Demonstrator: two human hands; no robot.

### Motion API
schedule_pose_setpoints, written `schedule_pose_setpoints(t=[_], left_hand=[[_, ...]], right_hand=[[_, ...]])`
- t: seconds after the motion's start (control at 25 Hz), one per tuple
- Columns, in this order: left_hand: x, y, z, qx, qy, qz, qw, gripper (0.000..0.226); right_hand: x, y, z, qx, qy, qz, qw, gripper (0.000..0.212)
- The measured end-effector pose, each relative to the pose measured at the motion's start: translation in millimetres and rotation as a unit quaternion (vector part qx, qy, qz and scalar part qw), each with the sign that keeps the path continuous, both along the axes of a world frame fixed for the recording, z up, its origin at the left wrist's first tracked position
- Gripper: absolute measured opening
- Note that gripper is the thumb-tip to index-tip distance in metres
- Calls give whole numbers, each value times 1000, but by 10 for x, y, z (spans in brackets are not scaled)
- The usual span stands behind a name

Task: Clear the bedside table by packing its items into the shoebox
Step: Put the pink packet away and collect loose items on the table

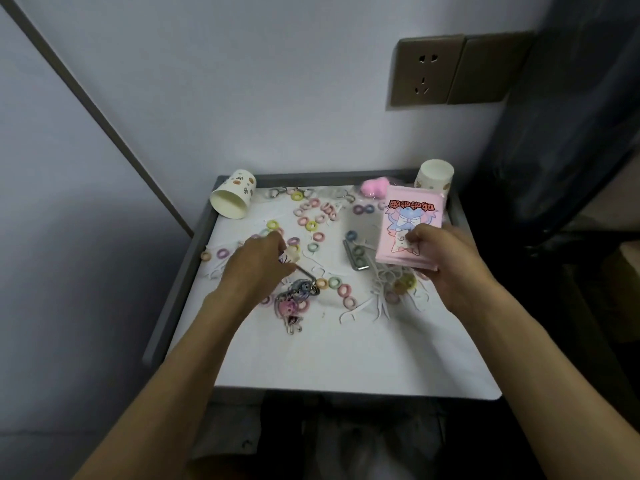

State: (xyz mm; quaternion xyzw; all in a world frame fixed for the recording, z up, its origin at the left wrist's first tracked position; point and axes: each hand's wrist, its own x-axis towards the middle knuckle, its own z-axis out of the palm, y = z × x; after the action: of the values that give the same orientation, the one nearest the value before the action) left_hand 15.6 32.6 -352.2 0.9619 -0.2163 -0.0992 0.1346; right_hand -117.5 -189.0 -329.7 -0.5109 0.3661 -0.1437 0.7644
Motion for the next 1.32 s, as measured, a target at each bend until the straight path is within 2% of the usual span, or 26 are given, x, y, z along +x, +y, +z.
schedule_pose_setpoints(t=[0.2, 0.52, 0.6, 0.72, 0.8, 0.92, 1.08, 1.2, 1.32], left_hand=[[-165, 331, -66, 50, -15, 58, 997, 30], [-192, 242, 1, 141, -14, 26, 990, 34], [-115, 124, 78, 123, -42, 19, 991, 43], [71, -361, 218, -41, -72, -12, 996, 44], [209, -907, 225, -101, -69, -48, 991, 47], [418, -1587, 99, -56, -73, -98, 991, 58], [668, -1956, -164, 25, -126, -118, 985, 55], [695, -2007, -241, 45, -165, -134, 976, 54], [653, -1960, -175, 24, -153, -129, 979, 52]], right_hand=[[-79, 16, -56, -64, 17, 35, 997, 16], [-129, 97, -108, -53, 36, 71, 995, 12], [-132, 47, -90, -50, 27, 49, 997, 12], [-108, 12, -48, -34, 4, 16, 999, 12], [-100, -41, -34, -19, -5, -9, 1000, 12], [-104, -149, -26, -1, -23, -42, 999, 15], [-112, -305, -63, 11, -47, -59, 997, 17], [-76, -343, -96, 16, -48, -56, 997, 16], [-68, -346, -103, 14, -38, -51, 998, 15]])
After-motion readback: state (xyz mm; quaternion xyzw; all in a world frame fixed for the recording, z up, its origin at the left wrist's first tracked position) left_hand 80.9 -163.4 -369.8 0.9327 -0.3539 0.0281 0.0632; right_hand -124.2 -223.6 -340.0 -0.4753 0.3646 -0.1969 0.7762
